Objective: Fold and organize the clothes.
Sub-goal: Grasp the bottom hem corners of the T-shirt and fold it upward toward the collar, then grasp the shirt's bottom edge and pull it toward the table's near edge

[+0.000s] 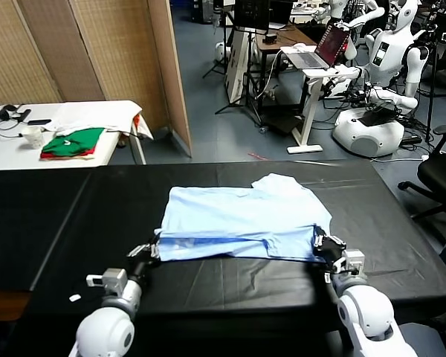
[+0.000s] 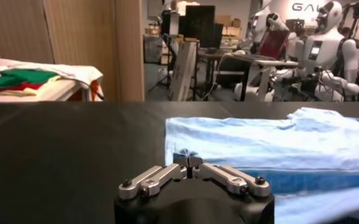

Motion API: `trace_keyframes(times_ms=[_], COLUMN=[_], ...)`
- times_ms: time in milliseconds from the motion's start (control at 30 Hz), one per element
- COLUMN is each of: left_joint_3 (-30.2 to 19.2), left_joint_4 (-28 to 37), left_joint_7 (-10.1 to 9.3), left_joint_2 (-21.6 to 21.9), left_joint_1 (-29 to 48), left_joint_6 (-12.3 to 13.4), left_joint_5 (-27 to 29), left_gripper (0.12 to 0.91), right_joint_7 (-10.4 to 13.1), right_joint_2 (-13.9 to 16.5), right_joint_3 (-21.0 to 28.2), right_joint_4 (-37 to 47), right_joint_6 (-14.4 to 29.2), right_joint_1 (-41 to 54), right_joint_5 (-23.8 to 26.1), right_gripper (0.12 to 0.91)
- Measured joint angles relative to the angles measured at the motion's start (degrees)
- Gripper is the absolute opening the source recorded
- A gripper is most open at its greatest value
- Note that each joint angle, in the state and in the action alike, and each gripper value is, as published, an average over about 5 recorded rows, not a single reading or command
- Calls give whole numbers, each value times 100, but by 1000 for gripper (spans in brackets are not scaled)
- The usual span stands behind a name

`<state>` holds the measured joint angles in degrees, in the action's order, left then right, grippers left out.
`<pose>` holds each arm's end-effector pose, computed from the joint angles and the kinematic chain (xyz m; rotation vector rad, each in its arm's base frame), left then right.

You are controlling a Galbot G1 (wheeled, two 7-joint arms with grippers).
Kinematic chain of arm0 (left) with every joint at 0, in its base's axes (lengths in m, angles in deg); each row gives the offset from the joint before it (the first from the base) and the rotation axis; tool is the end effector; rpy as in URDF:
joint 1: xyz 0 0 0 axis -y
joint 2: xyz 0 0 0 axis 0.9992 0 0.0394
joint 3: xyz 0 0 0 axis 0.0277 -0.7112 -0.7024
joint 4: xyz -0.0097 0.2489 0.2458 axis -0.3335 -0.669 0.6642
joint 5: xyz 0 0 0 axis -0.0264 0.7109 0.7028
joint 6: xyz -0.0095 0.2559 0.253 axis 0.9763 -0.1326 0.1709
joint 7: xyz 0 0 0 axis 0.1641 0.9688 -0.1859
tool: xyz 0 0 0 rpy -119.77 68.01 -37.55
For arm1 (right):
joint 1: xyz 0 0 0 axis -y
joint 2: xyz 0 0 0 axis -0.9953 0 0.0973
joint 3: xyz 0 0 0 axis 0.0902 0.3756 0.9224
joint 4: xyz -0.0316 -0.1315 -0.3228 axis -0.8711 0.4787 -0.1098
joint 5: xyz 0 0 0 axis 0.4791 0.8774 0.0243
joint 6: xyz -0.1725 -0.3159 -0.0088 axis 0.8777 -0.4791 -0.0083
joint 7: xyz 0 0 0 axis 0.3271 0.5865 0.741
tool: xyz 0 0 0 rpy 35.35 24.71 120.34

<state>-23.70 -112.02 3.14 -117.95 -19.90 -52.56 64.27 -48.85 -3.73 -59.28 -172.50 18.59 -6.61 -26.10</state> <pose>0.2510 0.0293 -0.3056 -0.1519 -2.8363 0.0486 0.2882 -0.0815 -0.3063 0.0707 -2.7549 -0.0005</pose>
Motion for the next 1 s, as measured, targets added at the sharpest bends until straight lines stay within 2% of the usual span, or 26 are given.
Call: trace_keyframes(times_ms=[133,167,233,300,400,500,600,767,1000], left_joint_3=[-37,-32,-4,42,107,160,208,244,257], left_joint_4=[66,67,52,4,-108,-229,-370,-520,-479], left_joint_7=[-4,-15,-43,-76,-95,-102,-145,-178,-145], left_joint_2=[-12,-17,-34,-53,-52,-29,-35,-71,-73], left_joint_1=[55,49,23,-31,-170,-354,-533,-721,-802], left_joint_6=[-54,-66,-87,-115,-162,-199,-263,-333,-344], left_joint_5=[1,2,4,6,36,50,-71,-205,-209], left_gripper=[166,191,280,412,601,778,883,906,907], right_joint_7=[-89,-116,-178,-223,-241,-236,-226,-206,-193], right_joint_2=[-35,-48,-64,-66,-68,-72,-78,-94,-96], right_joint_3=[-143,-193,-296,-408,-586,-767,-922,-1084,-1119], right_joint_4=[-335,-452,-686,-892,-1093,-1189,-1216,-1176,-1073], right_joint_6=[-208,-240,-261,-239,-186,-147,-105,-50,-34], right_joint_1=[-226,-320,-537,-781,-1135,-1417,-1602,-1710,-1655], right_joint_5=[19,33,58,74,33,-84,-198,-292,-305], right_gripper=[423,498,612,743,870,902,900,843,811])
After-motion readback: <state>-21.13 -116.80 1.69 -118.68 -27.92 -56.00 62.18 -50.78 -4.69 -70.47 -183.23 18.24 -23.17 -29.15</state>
